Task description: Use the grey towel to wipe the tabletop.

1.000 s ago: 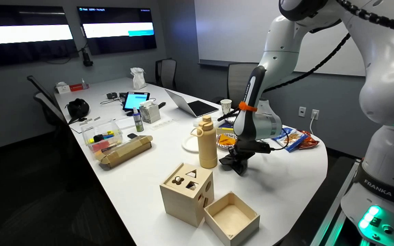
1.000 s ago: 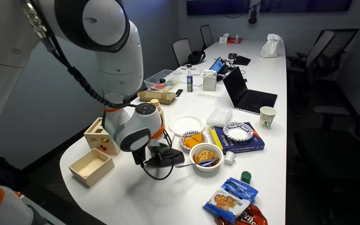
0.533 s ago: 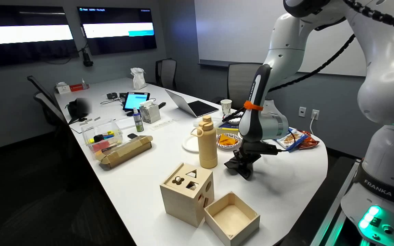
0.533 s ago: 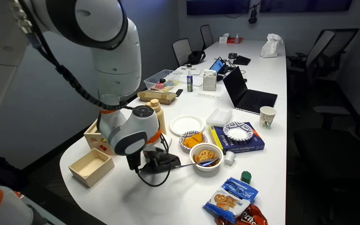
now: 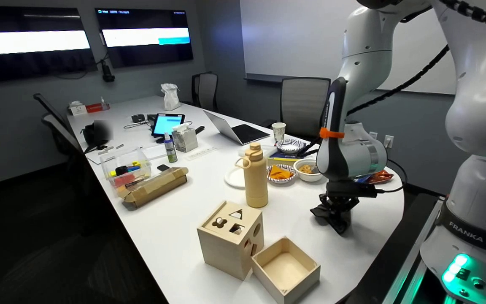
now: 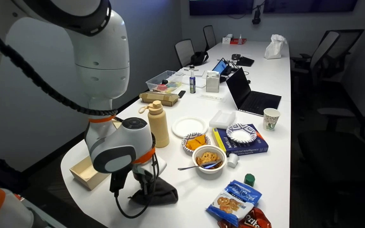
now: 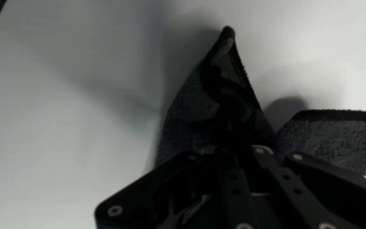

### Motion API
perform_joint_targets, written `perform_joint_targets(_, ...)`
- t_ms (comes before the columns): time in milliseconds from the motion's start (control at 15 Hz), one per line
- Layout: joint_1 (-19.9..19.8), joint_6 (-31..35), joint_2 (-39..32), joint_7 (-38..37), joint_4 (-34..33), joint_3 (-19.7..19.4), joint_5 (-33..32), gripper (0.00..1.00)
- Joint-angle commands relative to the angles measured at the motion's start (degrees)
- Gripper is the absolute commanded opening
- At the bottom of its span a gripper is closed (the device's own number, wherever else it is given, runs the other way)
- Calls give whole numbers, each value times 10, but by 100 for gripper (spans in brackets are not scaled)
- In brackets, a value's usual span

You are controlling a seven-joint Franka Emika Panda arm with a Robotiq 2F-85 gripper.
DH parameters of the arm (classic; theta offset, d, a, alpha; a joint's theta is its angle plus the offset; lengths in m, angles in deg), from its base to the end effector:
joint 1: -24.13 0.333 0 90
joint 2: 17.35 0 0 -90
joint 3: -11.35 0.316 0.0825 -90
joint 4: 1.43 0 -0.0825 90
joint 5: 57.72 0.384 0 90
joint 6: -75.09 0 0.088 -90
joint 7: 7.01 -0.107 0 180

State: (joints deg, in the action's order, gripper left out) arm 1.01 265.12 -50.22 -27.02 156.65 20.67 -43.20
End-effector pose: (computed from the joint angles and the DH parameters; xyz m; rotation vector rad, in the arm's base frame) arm 0.3212 -0.0897 0.0540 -2.8151 1.2987 0.0350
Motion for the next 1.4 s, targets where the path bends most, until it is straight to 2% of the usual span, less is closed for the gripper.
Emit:
perform_joint_targets(0, -71, 42, -28, -10, -6, 19, -19, 1)
perform_joint_targets(200, -146, 91, -61, -24, -29, 48, -53, 1)
perform_joint_targets(333, -162, 110, -70, -37, -36, 46, -67, 1)
perform_joint_targets(600, -164, 132, -72, -50, -54, 33, -71, 1)
perform_joint_targets(1200, -113, 99, -56, -43, -111, -23, -44, 1)
perform_joint_targets(1267, -114, 97, -58, -41, -115, -23, -50, 7)
perform_joint_targets(1333, -114, 98, -59, -39, -118, -21, -54, 32)
